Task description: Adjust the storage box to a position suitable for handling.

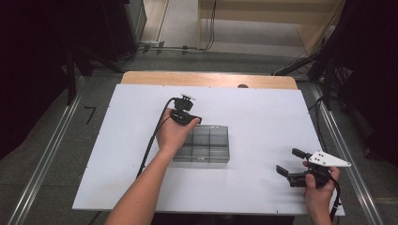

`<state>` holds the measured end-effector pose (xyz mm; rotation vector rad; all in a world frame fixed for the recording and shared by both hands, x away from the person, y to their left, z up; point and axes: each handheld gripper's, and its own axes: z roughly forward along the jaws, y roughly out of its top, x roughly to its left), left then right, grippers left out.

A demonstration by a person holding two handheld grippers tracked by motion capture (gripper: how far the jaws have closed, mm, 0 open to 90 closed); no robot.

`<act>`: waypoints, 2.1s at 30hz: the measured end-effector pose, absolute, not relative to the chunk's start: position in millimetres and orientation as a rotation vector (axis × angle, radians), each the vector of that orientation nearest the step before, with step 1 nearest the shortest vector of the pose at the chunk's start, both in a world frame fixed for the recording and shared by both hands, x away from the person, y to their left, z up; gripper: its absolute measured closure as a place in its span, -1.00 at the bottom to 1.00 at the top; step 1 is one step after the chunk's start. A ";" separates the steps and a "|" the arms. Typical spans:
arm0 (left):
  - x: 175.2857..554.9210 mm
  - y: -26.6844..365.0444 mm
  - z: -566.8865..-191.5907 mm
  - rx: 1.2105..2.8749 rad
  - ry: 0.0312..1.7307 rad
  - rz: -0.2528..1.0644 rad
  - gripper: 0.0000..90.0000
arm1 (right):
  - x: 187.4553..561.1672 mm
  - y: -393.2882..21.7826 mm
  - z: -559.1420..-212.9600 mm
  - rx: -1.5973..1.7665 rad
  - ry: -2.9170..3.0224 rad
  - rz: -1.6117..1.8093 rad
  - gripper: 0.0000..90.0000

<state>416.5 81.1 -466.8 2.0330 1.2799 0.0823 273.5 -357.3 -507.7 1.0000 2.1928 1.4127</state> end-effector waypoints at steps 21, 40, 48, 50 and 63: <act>414.7 77.8 -466.6 2.059 1.290 0.084 1.00 | 273.8 -357.7 -507.7 1.004 2.190 1.416 -1.00; 393.4 71.4 -468.7 2.072 1.246 0.057 1.00 | 274.2 -357.9 -507.8 1.003 2.188 1.416 -1.00; 382.1 70.9 -469.2 2.090 1.226 0.039 1.00 | 274.1 -357.9 -507.9 1.002 2.189 1.417 -1.00; 379.2 70.5 -469.6 2.086 1.224 0.037 1.00 | 274.1 -357.8 -507.9 1.002 2.189 1.417 -1.00; 357.8 69.9 -471.6 2.084 1.203 0.003 1.00 | 273.9 -357.9 -507.9 1.003 2.189 1.415 -1.00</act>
